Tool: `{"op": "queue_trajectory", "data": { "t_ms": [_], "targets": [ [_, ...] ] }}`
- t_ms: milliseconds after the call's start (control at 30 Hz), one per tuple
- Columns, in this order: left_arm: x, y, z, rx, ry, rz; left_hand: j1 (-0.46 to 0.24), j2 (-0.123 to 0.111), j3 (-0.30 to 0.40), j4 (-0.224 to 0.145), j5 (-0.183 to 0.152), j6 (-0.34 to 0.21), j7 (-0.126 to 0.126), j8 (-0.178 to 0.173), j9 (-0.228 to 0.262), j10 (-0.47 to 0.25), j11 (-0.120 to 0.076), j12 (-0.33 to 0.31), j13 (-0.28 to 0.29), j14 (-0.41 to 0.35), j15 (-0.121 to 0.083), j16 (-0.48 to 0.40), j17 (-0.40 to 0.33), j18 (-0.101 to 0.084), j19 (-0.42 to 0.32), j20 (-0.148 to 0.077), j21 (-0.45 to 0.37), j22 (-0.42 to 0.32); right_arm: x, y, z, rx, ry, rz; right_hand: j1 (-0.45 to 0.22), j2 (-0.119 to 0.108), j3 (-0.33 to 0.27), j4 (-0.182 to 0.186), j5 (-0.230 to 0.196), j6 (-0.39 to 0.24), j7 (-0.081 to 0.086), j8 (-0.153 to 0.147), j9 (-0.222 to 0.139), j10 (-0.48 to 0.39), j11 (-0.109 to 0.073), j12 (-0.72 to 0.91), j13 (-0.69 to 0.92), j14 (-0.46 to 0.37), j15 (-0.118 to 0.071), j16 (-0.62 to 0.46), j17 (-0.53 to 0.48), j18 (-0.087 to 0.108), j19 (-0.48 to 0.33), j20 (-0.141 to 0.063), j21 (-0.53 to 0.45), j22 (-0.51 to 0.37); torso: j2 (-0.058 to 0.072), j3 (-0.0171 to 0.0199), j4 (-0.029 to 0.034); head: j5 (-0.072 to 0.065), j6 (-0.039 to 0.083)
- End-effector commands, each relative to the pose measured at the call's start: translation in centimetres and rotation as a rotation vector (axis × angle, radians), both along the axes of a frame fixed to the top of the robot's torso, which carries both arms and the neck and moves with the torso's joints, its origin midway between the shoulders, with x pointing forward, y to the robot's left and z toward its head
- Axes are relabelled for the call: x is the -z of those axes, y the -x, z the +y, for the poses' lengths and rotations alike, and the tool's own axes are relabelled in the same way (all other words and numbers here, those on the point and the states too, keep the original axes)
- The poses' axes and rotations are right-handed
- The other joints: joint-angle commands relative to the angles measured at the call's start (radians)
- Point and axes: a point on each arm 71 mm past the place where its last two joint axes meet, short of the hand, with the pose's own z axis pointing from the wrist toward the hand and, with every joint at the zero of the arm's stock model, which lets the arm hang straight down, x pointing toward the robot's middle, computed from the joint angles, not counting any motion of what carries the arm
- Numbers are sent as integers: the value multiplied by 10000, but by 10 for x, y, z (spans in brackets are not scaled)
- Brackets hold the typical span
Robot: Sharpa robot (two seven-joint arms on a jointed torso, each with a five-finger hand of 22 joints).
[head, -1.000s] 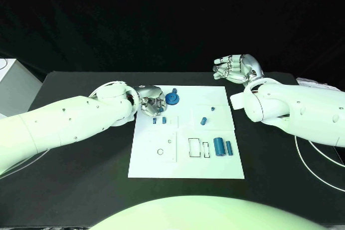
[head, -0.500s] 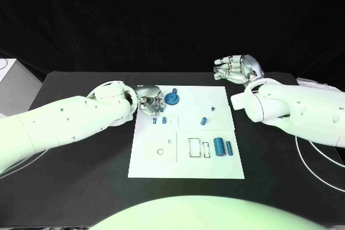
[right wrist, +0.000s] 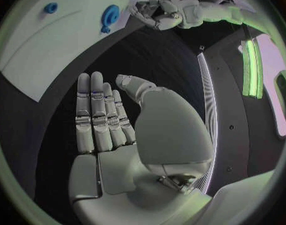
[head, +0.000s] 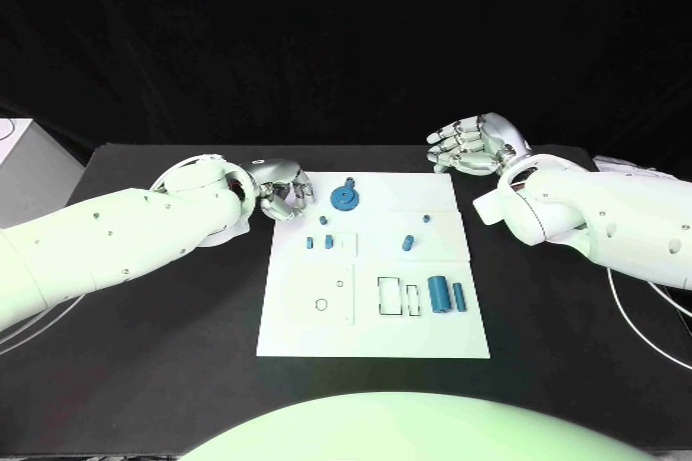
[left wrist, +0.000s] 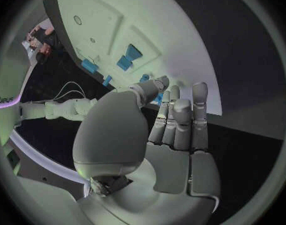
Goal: Assemble the parts on the task board
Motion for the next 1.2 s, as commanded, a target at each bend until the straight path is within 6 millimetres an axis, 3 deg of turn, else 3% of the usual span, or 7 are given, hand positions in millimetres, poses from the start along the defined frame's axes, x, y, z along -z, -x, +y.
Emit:
{"op": "queue_trajectory", "data": {
  "t_ms": [33,133,233,333,467,767,1200],
  "targets": [
    [-8,-3,11,-702,1542,254,106,-14,145,17,71,176,249,66,-6,-96,32,-90,-107,-676,25,-551,-1202,120,-187,37,-138,-116,5,2,6,-1673,2526,-93,122,53,-217,-181,-85,295,-122,-74,-24,367,-150,-96,0,772,-259,349,270,81,362,-248,766,649,6,5,-7,-114,2],
    [-14,-5,27,-1658,3971,1155,-21,85,222,168,75,499,513,288,18,123,70,20,-182,-1283,53,-1274,-2405,118,-359,52,-332,-228,6,5,6,-1981,3561,-207,153,126,-313,-368,-18,715,-238,-278,-110,995,-359,-485,15,1756,-539,1089,1064,64,444,-601,2300,2084,41,24,-23,-228,2],
    [-22,-5,43,-2397,6845,2049,-146,142,98,288,79,426,571,397,-17,-78,138,78,-273,-1657,132,-1808,-2739,110,-631,130,-693,-434,6,9,6,-2224,4793,-464,68,121,-239,-402,-35,879,-299,-444,-151,1273,-453,-762,39,2153,-637,1822,1780,106,488,-660,3055,2761,59,29,-18,-405,2],
    [-28,-2,54,-2713,9058,2645,-241,214,-223,397,92,336,585,518,-27,-205,171,204,-312,-1995,185,-2161,-2974,109,-836,212,-1136,-704,7,13,7,-2397,5916,-679,-35,37,-103,-374,-40,1007,-348,-550,-151,1484,-499,-988,61,2321,-691,2665,2470,120,626,-701,3494,3122,37,-11,3,-535,2],
    [-35,4,65,-2655,10984,3175,-366,256,-547,508,85,267,578,611,-32,-255,185,303,-338,-2138,223,-2271,-3081,103,-896,269,-1441,-903,8,17,9,-2607,7308,-904,-193,-128,77,-260,-120,1091,-403,-646,-117,1630,-544,-1222,74,2497,-712,4076,3480,113,864,-706,3902,3440,46,-19,16,-603,2],
    [-45,18,78,-2753,12588,3089,-142,431,-771,427,135,390,550,836,9,-147,147,412,-384,-2216,189,-2340,-3191,117,-763,240,-1703,-1109,12,25,16,-2603,8730,-1342,-565,-606,131,331,-787,813,-420,-875,-24,848,-430,-1570,14,2913,-578,8949,7234,-469,2531,-584,7370,5749,29,-35,-18,-677,2],
    [-48,25,86,-2838,13004,2938,-210,395,-850,454,119,327,550,829,0,-151,151,401,-411,-2207,198,-2347,-3212,109,-741,240,-1737,-1135,26,33,24,-2817,9241,-1071,-403,-686,-140,606,-921,778,-352,-930,52,832,-389,-1499,48,2900,-530,10085,8024,-573,2814,-535,8021,6218,15,-28,1,-707,2]
  ]
}}
